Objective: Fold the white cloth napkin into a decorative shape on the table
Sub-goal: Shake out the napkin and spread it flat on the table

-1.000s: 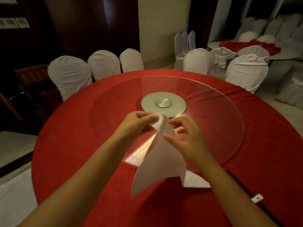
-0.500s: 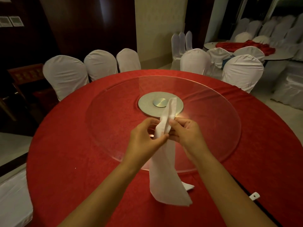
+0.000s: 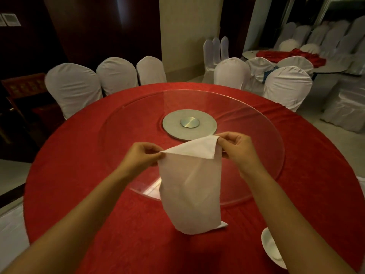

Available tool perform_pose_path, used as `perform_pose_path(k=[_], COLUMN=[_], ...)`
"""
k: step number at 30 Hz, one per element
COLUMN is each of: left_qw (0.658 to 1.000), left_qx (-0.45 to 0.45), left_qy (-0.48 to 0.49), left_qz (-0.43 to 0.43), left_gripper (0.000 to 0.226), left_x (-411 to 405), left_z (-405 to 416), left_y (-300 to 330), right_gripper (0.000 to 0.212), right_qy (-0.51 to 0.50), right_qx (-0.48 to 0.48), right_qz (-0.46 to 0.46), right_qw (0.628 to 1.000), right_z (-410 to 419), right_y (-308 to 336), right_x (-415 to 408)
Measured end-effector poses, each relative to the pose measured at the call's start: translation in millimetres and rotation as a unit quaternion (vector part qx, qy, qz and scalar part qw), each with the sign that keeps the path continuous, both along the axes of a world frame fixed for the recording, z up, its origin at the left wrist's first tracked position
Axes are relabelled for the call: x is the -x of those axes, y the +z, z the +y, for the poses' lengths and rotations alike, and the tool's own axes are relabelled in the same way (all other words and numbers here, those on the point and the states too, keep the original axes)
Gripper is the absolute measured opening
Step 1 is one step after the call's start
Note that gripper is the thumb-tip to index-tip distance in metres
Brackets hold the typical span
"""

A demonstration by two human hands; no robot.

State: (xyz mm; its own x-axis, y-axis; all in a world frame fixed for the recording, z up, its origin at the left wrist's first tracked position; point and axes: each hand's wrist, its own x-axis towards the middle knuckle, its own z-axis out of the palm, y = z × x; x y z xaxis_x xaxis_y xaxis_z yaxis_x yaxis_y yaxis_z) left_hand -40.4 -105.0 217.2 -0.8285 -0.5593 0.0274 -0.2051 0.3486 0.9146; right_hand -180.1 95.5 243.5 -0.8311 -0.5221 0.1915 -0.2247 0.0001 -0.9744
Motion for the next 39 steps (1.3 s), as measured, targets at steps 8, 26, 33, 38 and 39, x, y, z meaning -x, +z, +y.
perform_pose_path(k=[8, 26, 33, 38, 39], left_qw=[0.993, 0.942, 0.947, 0.906, 0.881], left_qx=[0.062, 0.302, 0.252, 0.280, 0.324], left_qy=[-0.101, -0.142, -0.179, -0.257, -0.259], left_qz=[0.021, -0.017, -0.090, -0.184, -0.225], left_gripper=[0.008, 0.008, 0.010, 0.021, 0.017], left_x=[20.6, 19.6, -12.7, -7.3, -2.9], left_z=[-6.9, 11.3, -27.0, -45.3, -49.0], left_y=[96.6, 100.4, 90.0, 88.5, 83.0], right_gripper=[0.038, 0.002, 0.010, 0.015, 0.015], right_qy=[-0.091, 0.038, 0.163, 0.276, 0.271], right_qx=[-0.183, -0.216, -0.264, -0.336, -0.356], right_qz=[0.226, 0.446, 0.339, 0.261, 0.265], right_qw=[0.953, 0.868, 0.888, 0.862, 0.854], right_z=[7.0, -6.4, 29.3, 36.8, 33.5], right_y=[50.6, 113.1, 122.7, 117.7, 112.8], right_x=[10.8, -6.1, 20.2, 35.4, 38.0])
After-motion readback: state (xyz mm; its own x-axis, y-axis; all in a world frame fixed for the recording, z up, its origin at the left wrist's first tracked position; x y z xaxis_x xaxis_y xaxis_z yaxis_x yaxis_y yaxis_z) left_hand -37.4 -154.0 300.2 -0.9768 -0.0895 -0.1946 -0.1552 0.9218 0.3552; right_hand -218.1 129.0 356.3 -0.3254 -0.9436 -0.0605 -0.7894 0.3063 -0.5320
